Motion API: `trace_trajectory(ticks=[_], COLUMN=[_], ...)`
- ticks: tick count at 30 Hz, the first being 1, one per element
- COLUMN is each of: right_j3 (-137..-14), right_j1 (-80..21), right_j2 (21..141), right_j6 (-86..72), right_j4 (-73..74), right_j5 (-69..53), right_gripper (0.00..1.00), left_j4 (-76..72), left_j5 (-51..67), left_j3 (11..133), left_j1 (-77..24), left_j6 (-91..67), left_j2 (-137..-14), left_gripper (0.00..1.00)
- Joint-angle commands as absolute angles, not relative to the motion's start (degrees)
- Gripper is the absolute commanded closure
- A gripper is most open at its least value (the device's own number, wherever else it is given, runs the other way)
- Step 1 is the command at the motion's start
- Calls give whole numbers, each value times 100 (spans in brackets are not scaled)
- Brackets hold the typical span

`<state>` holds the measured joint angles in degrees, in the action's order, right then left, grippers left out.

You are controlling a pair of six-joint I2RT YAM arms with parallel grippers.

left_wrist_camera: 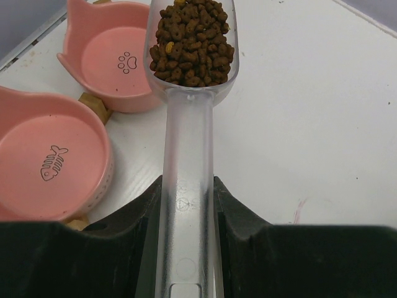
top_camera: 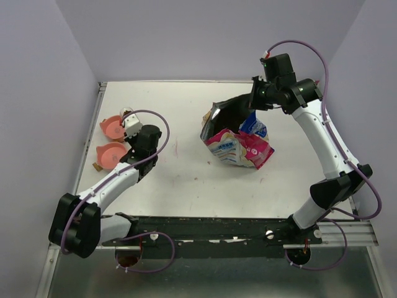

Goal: Serve the pet food

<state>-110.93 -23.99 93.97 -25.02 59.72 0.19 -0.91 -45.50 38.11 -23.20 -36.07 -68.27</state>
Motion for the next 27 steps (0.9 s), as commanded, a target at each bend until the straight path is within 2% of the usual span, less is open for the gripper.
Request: trace_trajectory(ticks=[1, 18, 27], right_j3=[-11259, -11461, -11435], right_j1=[-2347, -2347, -2347], right_j2=[8947, 8815, 8842], right_j6=[-2522, -2531, -2549], right_j4=[5651, 5616, 5563], right_j5=[-255, -255, -281], right_gripper=[100, 100, 100], left_j4=[-457, 2284, 2645], left_j5=[-4930, -5273, -5177], left_j3=[3858, 4878, 4957], left_j1=[-2259, -2241, -2224], left_j6=[-3929, -6388, -6750], left_j2=[-6926, -7576, -7707], left_gripper=[100, 100, 100])
